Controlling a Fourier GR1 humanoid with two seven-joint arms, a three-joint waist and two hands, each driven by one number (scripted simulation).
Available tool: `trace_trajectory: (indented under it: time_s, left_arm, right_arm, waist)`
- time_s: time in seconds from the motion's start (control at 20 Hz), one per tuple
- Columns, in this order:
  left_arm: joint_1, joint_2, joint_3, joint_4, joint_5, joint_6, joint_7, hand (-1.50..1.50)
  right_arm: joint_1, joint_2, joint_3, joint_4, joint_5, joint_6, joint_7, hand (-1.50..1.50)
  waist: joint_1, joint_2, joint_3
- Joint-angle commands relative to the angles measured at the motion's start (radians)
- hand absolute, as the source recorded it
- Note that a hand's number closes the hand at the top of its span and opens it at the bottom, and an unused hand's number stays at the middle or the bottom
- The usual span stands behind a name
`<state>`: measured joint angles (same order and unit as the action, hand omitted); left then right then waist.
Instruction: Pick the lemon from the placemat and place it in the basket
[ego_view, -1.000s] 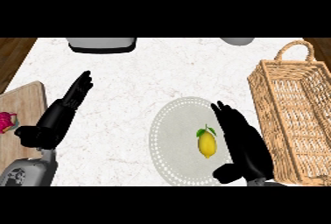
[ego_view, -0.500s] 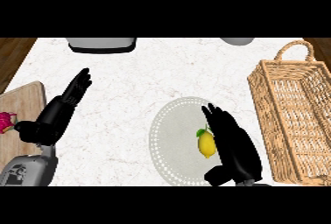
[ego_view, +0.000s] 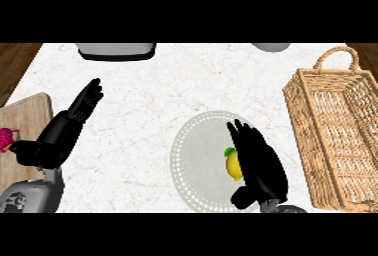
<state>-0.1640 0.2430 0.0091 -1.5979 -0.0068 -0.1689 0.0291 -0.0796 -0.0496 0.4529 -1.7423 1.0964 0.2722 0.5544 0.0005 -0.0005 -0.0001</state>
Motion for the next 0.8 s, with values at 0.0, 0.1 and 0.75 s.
trace_trajectory:
  time_s: [0.0, 0.1, 0.75]
  left_arm:
    - [0.027, -0.029, 0.001, 0.002, -0.024, -0.004, -0.027, 0.00]
    - [0.007, -0.015, 0.025, 0.025, -0.026, -0.020, -0.023, 0.00]
    - [-0.056, -0.053, 0.050, 0.055, -0.050, -0.023, 0.003, 0.00]
  right_arm:
    - [0.004, 0.006, -0.015, 0.078, 0.014, -0.035, -0.041, -1.50]
    - [-0.062, 0.022, -0.058, 0.138, 0.016, -0.046, -0.065, -1.50]
    - [-0.099, 0.031, -0.131, 0.336, 0.038, -0.106, -0.106, -1.50]
  waist:
    - [0.000, 0.000, 0.000]
    - [0.001, 0.000, 0.000]
    - [-0.001, 0.001, 0.000]
